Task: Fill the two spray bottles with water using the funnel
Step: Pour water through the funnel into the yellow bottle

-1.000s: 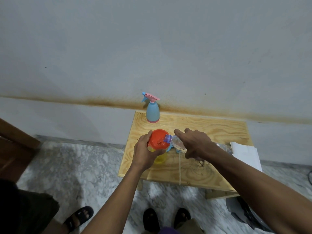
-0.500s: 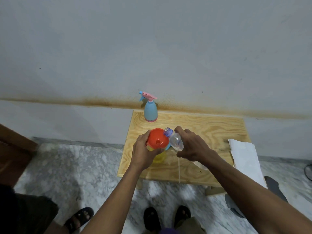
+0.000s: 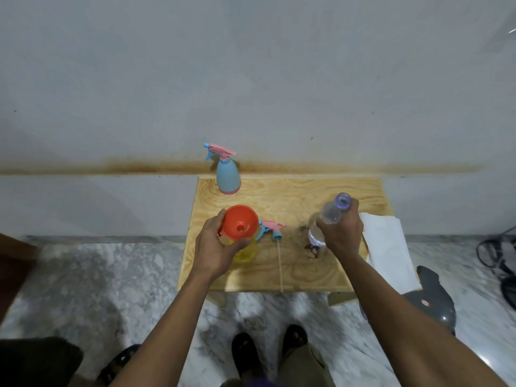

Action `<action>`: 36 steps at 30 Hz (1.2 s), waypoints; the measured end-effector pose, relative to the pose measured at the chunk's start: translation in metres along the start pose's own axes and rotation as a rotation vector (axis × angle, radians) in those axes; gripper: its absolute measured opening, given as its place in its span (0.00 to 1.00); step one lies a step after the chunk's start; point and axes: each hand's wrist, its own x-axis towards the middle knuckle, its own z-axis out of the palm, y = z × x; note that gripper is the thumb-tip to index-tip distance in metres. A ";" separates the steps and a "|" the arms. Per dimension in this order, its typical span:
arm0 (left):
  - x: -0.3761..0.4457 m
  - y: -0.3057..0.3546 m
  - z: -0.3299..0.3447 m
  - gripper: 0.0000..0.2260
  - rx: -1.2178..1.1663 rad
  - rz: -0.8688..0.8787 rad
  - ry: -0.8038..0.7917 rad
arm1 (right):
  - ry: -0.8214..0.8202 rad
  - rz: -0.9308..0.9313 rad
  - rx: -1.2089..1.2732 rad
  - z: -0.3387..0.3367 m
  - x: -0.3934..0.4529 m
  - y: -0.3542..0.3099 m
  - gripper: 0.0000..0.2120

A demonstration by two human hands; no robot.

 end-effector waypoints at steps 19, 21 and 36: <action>-0.002 0.003 -0.004 0.45 -0.013 -0.017 0.015 | -0.066 0.110 0.066 -0.012 0.013 0.022 0.33; -0.008 0.013 -0.008 0.44 -0.004 0.022 0.057 | -0.067 0.075 0.052 -0.013 0.014 0.023 0.33; 0.009 0.011 0.163 0.37 0.441 0.384 -0.325 | -0.105 0.019 0.087 -0.024 0.017 0.030 0.30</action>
